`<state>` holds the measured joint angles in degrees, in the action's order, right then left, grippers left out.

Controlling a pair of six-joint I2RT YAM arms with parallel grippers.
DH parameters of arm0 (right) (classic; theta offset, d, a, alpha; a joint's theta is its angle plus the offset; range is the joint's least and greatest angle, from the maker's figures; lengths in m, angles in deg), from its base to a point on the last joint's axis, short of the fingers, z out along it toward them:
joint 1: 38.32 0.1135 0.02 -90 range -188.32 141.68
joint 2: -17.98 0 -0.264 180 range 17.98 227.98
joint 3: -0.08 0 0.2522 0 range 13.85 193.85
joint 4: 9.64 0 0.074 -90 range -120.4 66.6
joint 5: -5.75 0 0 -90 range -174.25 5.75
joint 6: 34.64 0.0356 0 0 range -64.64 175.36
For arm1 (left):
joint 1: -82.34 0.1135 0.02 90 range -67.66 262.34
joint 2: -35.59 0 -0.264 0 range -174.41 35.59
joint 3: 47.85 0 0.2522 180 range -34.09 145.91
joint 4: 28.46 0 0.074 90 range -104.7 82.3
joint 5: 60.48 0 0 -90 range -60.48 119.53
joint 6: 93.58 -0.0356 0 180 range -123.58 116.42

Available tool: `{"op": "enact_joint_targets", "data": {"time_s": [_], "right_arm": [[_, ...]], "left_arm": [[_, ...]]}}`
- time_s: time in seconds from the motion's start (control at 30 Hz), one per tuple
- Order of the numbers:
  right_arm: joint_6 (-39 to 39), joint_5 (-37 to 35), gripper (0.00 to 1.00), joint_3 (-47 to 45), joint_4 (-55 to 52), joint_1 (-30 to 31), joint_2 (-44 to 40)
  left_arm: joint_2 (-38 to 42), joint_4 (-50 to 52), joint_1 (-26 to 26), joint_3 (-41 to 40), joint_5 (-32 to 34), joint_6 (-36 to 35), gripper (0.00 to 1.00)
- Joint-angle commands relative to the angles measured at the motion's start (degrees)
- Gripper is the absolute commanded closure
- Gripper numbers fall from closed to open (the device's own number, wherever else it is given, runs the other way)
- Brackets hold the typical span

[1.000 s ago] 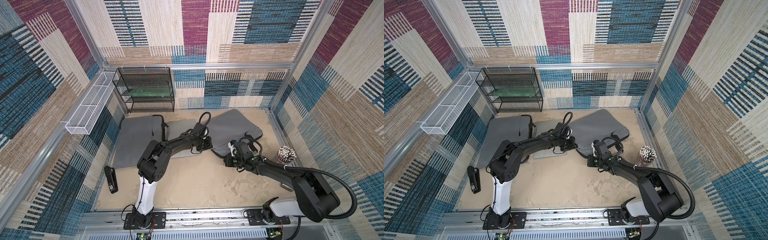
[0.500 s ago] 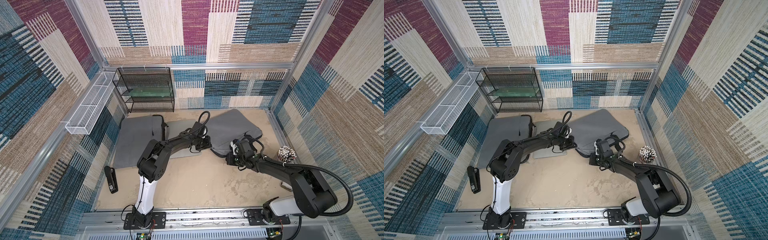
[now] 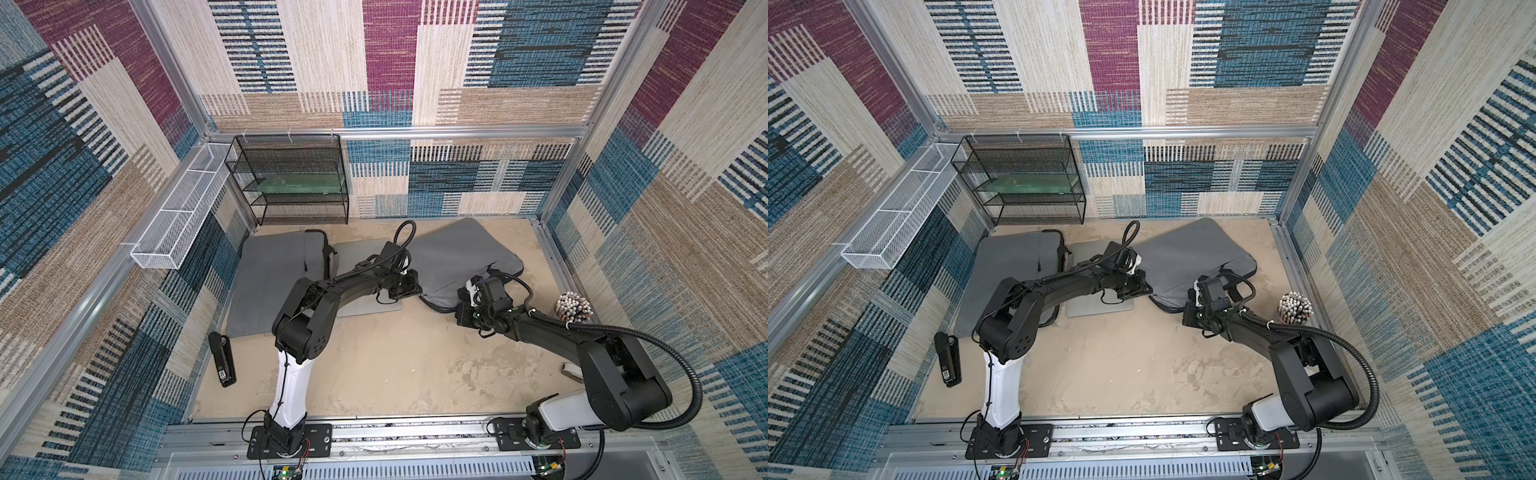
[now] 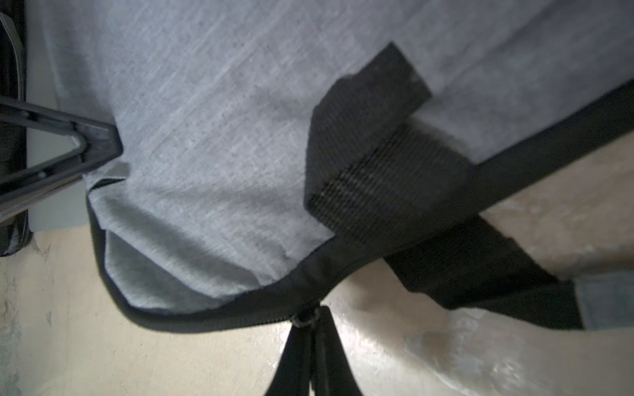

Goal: Open the zippered laptop bag and take out the laptop
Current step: Unzip the zipper on the zippered laptop bag.

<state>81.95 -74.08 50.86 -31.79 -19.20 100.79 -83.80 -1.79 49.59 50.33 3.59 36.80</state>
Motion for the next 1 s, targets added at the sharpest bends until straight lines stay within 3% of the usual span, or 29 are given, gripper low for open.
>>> {"op": "enact_joint_targets", "data": {"time_s": [0.0,0.77,0.97], "right_arm": [[1.3,-7.6,1.00,0.0,-4.8,-1.0,0.2],[1.2,-7.1,1.00,0.5,-5.2,-2.4,-0.8],[1.2,-6.8,1.00,0.5,-5.6,-2.4,-1.4]], "left_arm": [[0.1,-0.4,1.4,0.0,5.5,-1.9,1.00],[0.7,-0.2,5.7,-0.7,5.1,-2.4,1.00],[-0.5,2.0,6.7,2.7,4.7,-4.0,1.00]]}}
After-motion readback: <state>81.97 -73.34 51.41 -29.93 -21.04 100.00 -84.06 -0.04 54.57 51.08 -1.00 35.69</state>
